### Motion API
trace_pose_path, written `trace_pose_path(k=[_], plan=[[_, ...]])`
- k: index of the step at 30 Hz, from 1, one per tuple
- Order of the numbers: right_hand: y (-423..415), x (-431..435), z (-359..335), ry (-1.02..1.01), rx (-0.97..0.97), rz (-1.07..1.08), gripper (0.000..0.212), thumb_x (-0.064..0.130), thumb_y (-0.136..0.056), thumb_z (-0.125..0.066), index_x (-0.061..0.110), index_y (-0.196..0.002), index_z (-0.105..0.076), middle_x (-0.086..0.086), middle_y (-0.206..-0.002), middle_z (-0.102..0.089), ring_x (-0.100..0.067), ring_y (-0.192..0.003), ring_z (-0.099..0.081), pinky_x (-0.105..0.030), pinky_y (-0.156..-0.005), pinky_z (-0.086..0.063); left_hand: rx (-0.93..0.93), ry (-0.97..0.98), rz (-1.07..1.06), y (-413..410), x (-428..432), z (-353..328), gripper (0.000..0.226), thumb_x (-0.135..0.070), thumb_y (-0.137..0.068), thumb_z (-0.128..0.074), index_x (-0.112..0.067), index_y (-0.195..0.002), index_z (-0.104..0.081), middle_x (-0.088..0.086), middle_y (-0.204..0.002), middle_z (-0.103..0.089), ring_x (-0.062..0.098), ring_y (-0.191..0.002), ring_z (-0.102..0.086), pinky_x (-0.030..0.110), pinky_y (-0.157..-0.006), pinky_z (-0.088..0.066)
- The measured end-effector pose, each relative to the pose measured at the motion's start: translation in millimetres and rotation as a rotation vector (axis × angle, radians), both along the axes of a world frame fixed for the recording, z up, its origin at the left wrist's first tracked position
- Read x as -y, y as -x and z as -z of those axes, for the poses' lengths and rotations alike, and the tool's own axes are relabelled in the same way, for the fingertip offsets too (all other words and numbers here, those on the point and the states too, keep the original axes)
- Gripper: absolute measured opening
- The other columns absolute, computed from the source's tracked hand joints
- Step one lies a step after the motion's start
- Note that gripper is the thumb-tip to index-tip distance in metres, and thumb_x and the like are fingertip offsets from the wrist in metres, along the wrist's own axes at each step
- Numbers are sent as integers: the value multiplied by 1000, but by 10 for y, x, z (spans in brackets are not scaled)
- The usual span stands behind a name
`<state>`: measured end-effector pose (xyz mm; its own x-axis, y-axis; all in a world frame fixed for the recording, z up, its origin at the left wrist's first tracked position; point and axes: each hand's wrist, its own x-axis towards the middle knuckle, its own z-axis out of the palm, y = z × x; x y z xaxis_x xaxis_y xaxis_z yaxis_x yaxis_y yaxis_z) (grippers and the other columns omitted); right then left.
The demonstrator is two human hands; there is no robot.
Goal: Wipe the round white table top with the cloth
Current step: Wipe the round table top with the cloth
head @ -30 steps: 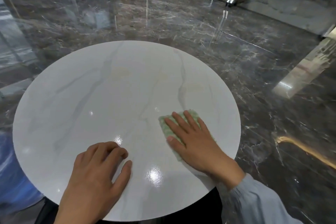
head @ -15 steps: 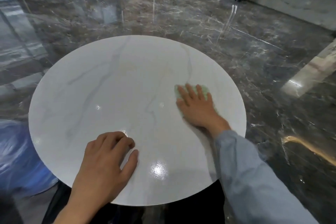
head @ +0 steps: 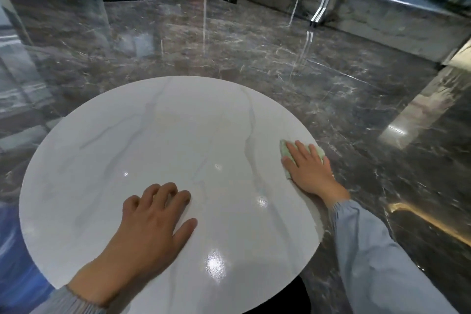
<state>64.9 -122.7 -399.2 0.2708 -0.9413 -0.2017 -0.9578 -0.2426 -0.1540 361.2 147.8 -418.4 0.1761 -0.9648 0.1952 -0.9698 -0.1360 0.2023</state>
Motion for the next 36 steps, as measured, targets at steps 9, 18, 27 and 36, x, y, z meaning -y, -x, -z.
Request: trace_pose_path(k=[9, 18, 27, 36], plan=[[-1054, -24, -45, -64, 36, -222, 61, 58, -106, -14, 44, -163, 2, 13, -172, 12, -23, -157, 19, -56, -123, 13, -62, -9, 5, 1, 7, -15, 40, -66, -91, -47, -44, -123, -51, -16, -124, -43, 19, -127, -41, 41, -99, -29], [-421, -666, -16, 30, 18, -446, 56, 62, -106, -18, 55, -159, 1, 22, -171, 5, -12, -158, 14, -45, -126, 4, -62, -18, 3, 11, 6, -26, 39, -66, -90, -48, -46, -123, -51, -18, -124, -42, 18, -129, -42, 41, -101, -28], [-290, 527, -51, -56, 15, 41, 62, 60, -104, -16, 46, -162, -3, 16, -172, 7, -22, -158, 14, -60, -123, 7, -47, -19, 4, 15, 17, -22, 41, -66, -89, -49, -45, -123, -52, -16, -123, -44, 20, -128, -43, 42, -101, -30], [-1121, -522, 1, -30, 29, -478, 59, 61, -105, -13, 51, -160, 6, 18, -171, 13, -17, -156, 22, -53, -124, 13, -75, -42, -3, 22, 2, -49, 42, -68, -90, -45, -45, -126, -50, -16, -126, -42, 17, -130, -39, 42, -103, -30]])
